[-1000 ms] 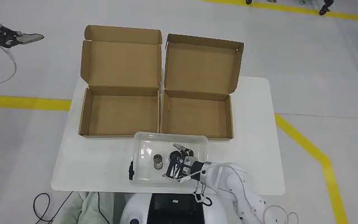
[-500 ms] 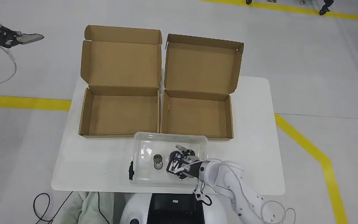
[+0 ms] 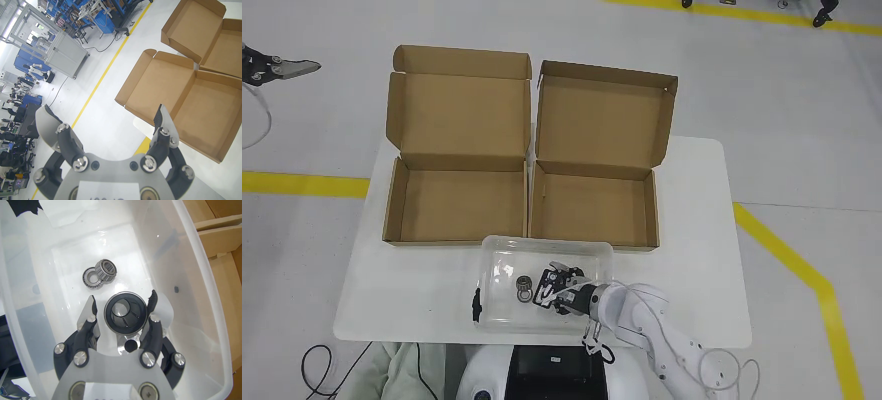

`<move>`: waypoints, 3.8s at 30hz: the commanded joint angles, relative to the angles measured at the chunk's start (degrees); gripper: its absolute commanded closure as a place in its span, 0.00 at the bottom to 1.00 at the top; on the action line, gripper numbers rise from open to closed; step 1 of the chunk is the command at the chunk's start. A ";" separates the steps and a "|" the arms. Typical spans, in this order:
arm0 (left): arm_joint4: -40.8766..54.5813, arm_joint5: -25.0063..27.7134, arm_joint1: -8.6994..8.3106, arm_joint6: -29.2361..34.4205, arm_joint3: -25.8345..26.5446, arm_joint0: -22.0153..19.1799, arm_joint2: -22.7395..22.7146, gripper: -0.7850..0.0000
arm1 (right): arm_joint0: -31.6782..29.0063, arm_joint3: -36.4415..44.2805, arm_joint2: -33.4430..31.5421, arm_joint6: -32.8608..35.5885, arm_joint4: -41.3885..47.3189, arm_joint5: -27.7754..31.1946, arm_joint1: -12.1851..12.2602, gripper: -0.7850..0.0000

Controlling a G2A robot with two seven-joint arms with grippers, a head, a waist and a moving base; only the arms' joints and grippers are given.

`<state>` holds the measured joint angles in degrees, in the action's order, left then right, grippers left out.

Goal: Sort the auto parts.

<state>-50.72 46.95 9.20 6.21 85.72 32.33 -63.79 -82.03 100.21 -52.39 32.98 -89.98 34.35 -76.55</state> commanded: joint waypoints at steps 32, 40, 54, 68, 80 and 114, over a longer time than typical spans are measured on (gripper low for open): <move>0.00 0.00 0.00 0.00 0.00 0.00 0.00 0.00 | -1.10 1.45 -0.06 -24.13 -2.30 -7.33 1.35 1.00; 0.00 0.00 0.00 0.00 0.00 0.00 0.00 0.00 | -0.09 0.19 0.15 -34.26 -1.04 -8.59 1.32 1.00; 0.00 0.00 0.00 0.00 0.00 0.00 0.00 0.00 | 2.70 3.12 1.23 -45.14 -2.38 -8.30 1.36 1.00; 0.00 0.00 0.00 0.00 0.00 0.00 0.00 0.00 | 5.84 13.64 -1.85 -41.62 -3.05 -7.85 1.79 1.00; 0.00 0.00 0.00 0.00 0.00 0.00 0.00 0.00 | 5.25 21.35 -6.57 -42.19 -2.82 -7.35 2.64 1.00; 0.00 0.00 0.00 0.00 0.00 0.00 0.00 0.00 | 3.71 8.30 -3.45 -46.91 -0.65 -13.97 2.39 1.00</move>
<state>-50.72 46.95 9.20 6.21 85.72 32.33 -63.79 -78.13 109.35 -55.96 -14.09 -90.74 20.69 -74.15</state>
